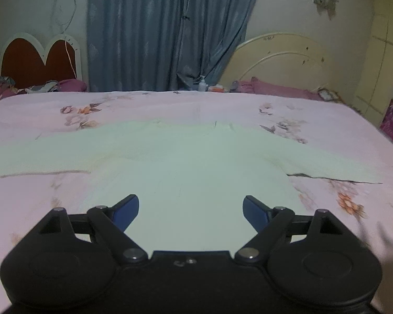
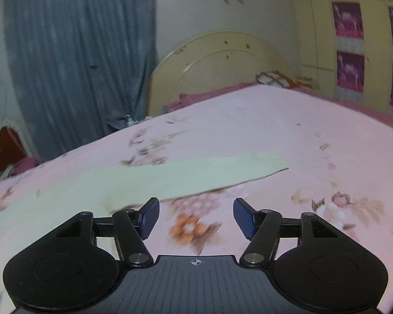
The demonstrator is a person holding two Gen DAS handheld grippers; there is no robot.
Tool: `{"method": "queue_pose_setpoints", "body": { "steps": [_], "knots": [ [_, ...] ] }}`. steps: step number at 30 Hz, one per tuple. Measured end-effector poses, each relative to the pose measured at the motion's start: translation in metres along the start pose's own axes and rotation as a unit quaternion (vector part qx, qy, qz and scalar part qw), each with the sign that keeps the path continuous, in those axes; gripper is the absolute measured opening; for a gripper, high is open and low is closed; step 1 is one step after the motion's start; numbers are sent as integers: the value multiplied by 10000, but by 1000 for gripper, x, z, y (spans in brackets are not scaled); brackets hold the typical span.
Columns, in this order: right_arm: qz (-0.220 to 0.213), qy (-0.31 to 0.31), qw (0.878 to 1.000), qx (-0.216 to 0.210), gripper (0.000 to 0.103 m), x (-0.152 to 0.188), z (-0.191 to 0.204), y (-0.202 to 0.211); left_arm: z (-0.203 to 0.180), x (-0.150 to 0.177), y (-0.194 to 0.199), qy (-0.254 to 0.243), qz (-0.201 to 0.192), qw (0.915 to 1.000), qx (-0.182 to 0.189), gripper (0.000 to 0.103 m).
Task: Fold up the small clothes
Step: 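Reach the right tool to a sleeve cuff and close on it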
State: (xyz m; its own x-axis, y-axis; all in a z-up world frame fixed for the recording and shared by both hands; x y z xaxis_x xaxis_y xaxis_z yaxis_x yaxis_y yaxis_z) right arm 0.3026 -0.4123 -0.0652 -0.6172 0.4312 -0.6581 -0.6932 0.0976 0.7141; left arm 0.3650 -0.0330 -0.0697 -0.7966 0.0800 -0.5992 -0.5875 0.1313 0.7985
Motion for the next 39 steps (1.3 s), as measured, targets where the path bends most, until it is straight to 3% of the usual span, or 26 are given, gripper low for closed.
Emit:
{"method": "queue_pose_setpoints", "body": {
  "steps": [3,9,15,22,25,26,30,32,35,37,39],
  "knots": [
    [149,-369,9992,10,41,-27,-36,-41,-14,-15,-26,23,130,9998,-117,86],
    [429,-1076,9933,14,40,-56,-97,-106,-41,-30,-67,25,399,9989,-225,86],
    [642,-1496,9867,23,40,-64,-135,-140,-65,-39,-93,-94,613,9978,-252,86],
    [665,-1635,9842,-119,37,-65,-150,-152,-75,-50,-112,-179,765,9966,-266,86],
    [650,-1740,9823,-251,20,-66,-157,-155,-76,-52,-113,-208,776,9964,-285,86],
    [646,-1719,9825,-317,7,-67,-158,-156,-77,-52,-113,-212,773,9963,-297,86],
    [645,-1555,9848,-421,2,-75,-157,-158,-75,-56,-115,-182,784,9961,-354,86],
    [510,-1392,9879,-455,2,-83,-154,-150,-74,-57,-115,-134,781,9961,-380,86],
    [-167,-781,9965,-245,1,-95,-146,-124,-72,-57,-115,-138,774,9960,-430,86],
    [97,-705,9975,15,1,-93,-152,-135,-69,-56,-116,-153,804,9956,-457,86],
    [634,-1155,9912,-126,1,-86,-170,-153,-65,-54,-116,-106,840,9951,-501,86]
  ]
}}
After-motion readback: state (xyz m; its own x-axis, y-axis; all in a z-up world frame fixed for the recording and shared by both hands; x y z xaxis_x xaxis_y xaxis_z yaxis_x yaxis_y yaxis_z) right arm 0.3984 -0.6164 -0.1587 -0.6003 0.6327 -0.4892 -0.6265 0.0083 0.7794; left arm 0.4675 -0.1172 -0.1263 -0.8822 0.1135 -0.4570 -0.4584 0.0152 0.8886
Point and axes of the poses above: each gripper's, at about its wrist camera, not at the fingertips, and y roughly against the way its jaws point, z to its left, x to its underside, the point moved 3 cm from there along -y, roughly the way its jaws point, and after that the axes turned 14 degrees about z, right-handed, at the moved point
